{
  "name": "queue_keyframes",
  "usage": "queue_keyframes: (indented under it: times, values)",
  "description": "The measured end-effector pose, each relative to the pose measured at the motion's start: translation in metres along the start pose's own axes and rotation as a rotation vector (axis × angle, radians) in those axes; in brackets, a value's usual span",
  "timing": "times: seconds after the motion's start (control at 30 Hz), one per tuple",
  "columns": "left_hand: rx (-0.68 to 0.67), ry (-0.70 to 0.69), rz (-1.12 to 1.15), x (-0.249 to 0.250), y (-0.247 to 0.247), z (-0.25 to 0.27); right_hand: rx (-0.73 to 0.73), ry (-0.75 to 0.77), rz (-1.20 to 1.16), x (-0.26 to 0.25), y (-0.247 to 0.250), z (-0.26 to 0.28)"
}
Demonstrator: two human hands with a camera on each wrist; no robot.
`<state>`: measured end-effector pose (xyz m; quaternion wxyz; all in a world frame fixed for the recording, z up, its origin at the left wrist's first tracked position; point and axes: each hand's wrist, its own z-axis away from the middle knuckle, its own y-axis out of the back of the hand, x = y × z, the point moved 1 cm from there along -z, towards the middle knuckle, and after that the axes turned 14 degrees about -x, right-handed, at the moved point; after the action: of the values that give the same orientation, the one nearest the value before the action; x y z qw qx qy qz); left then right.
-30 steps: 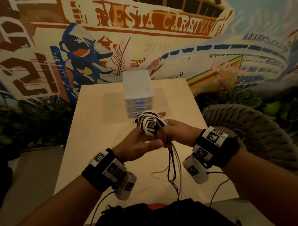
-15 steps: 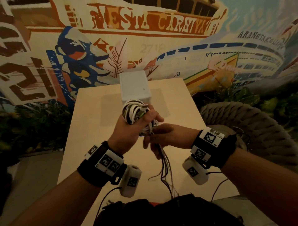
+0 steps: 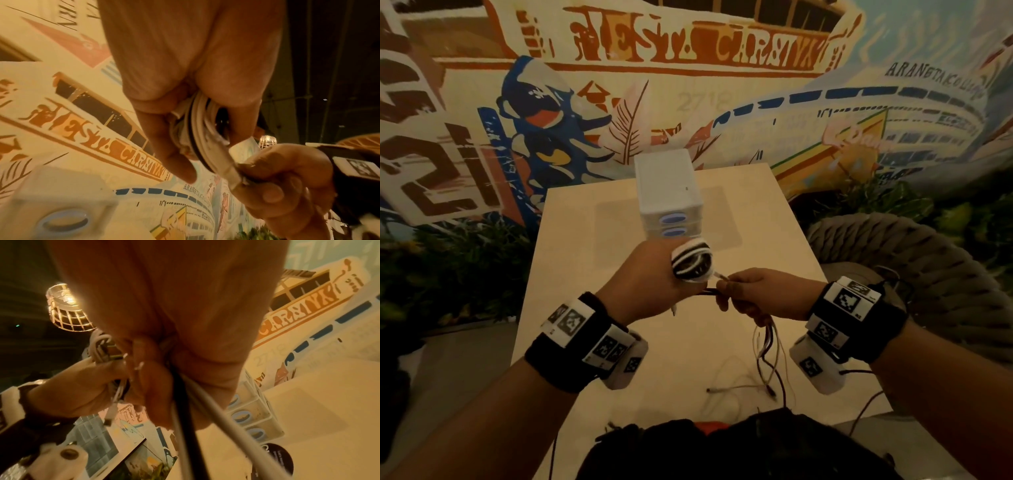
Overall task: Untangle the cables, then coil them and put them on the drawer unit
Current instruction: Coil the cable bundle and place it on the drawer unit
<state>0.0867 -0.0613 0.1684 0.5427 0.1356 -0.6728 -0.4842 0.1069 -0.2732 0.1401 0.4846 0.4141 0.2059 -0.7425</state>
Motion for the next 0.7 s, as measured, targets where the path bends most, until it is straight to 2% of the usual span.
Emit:
queue_keyframes:
  times: [0.23,0.3,0.4,0.53,0.63,0.7]
  values:
    - [-0.179,-0.017,-0.319,-0.002,-0.003,-0.005,0.002,0.013,-0.247,-0.003,0.003,-0.001]
    - [-0.242,-0.023,-0.374,0.001,-0.005,-0.005,0.007,0.006,-0.241,-0.008,0.004,0.000]
    - [-0.320,0.021,-0.426,0.001,-0.009,-0.005,-0.024,-0.034,-0.147,-0.014,0.004,-0.002]
    - [-0.332,0.056,-0.469,0.001,-0.014,-0.005,-0.069,-0.099,0.054,-0.026,-0.001,0.002]
    - [-0.338,0.052,-0.420,0.004,-0.016,-0.002,-0.065,-0.168,0.214,-0.031,-0.001,0.004]
    - [-0.357,0.069,-0.483,0.007,-0.017,-0.004,-0.067,-0.169,0.303,-0.032,-0.002,0.002]
